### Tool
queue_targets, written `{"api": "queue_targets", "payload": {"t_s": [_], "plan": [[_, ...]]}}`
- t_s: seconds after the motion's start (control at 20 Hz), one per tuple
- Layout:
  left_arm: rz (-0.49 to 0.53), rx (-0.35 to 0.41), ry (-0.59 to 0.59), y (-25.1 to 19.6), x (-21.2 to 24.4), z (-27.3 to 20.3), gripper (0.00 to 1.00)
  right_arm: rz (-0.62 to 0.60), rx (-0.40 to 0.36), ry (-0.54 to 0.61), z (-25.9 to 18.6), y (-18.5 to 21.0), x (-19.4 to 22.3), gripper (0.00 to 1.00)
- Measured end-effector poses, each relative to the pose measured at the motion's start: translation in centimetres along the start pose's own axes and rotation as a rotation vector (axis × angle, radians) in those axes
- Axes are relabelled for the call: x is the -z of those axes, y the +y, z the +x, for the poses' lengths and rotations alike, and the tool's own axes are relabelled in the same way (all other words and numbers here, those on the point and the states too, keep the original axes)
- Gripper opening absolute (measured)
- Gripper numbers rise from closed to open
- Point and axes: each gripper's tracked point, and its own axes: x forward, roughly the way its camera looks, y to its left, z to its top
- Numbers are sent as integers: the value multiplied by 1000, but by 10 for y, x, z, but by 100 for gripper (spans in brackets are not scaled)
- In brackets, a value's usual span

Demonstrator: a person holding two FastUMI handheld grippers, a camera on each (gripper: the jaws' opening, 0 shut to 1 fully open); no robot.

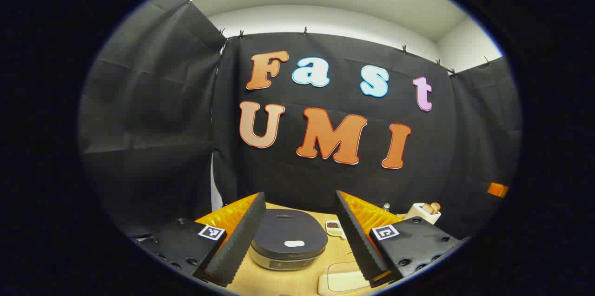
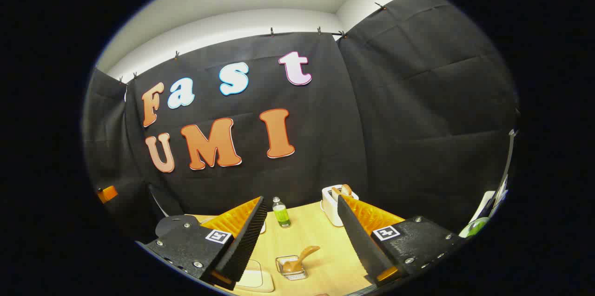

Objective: Close the left gripper, press the button to open the rice cooker; take a wooden spoon from the chopstick holder with the right hand, scoop a spoonful of rice and pour it into the rice cooker, then put the wooden spoon back into the chopstick holder.

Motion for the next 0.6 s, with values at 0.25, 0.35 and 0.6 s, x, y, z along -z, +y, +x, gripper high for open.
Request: {"api": "queue_targets", "payload": {"t_s": [0.25, 0.35, 0.6], "plan": [[-39, 61, -30, -37, -7, -9, 99, -150, 35, -16, -9, -22, -10, 95], [-21, 42, -29, -37, -6, -10, 99, -176, 12, -15, -10, -19, -7, 95], [7, 43, -25, -48, -7, -15, 100, -215, -38, -5, -9, -7, 1, 95]]}}
